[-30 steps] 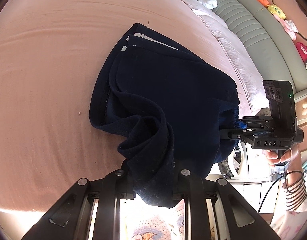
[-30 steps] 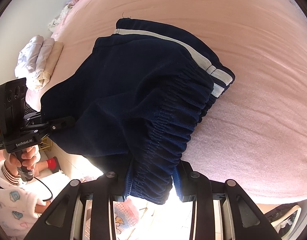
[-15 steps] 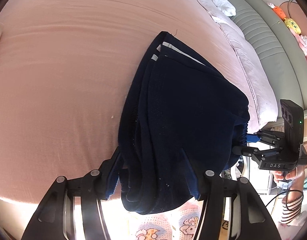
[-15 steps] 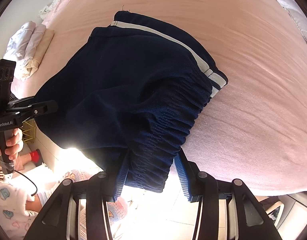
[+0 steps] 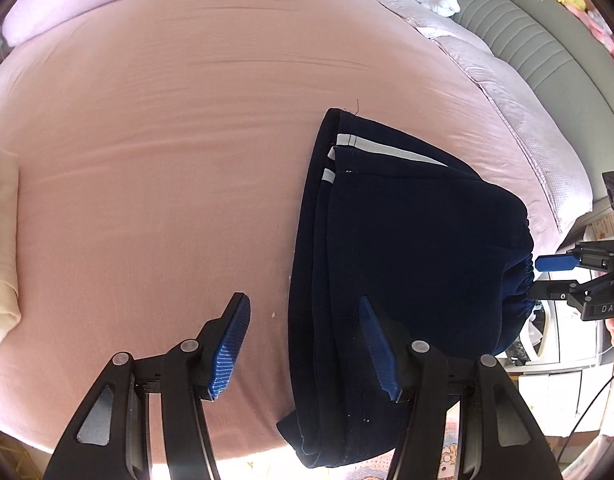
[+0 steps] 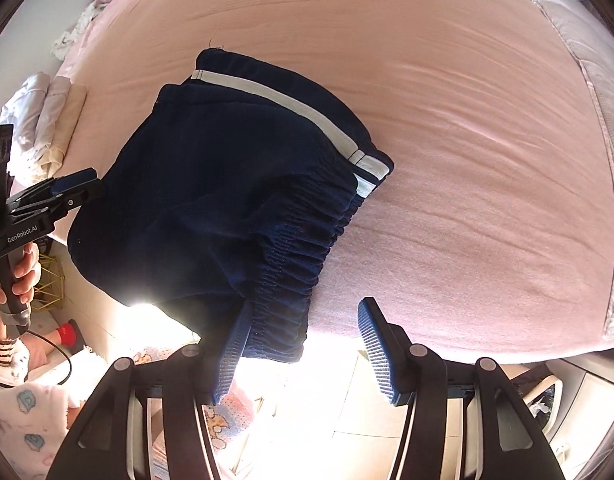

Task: Fold clothes
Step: 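Open both tools off the shorts, then move both open tools to the striped edge of the folded shorts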

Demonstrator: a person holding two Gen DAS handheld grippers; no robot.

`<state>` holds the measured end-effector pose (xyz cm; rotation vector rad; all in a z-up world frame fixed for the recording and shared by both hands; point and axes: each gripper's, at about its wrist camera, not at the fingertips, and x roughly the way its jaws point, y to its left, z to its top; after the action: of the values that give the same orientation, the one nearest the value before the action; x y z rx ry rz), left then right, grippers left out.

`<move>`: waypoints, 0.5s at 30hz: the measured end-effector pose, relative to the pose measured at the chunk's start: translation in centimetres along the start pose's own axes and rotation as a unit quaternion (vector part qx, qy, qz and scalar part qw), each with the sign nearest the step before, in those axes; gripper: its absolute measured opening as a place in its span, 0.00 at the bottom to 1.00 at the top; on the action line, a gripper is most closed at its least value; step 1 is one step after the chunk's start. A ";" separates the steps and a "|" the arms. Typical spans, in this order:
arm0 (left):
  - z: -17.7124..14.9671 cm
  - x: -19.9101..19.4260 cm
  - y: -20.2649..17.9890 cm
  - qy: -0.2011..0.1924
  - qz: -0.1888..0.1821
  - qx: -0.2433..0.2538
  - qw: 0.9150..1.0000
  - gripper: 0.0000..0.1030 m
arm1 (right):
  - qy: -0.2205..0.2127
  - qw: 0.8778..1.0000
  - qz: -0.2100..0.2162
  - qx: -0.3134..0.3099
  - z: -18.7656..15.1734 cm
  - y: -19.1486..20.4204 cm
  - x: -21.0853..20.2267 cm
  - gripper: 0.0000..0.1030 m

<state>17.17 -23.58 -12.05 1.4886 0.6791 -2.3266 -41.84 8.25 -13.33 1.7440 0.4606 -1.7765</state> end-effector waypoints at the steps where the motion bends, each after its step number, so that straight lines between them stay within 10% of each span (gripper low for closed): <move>1: 0.2 0.0 -0.2 -0.003 0.001 0.004 1.000 0.53 | -0.001 1.000 -0.002 0.001 0.5 -0.3 -0.1 0.53; 15: 4.9 2.2 -3.2 0.009 -0.011 0.020 1.000 0.53 | -0.009 1.000 -0.021 0.016 2.4 -1.6 -1.1 0.53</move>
<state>10.96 -23.49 -11.54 1.5286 0.6608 -2.3584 -44.78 8.17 -12.36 1.7503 0.4671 -1.8368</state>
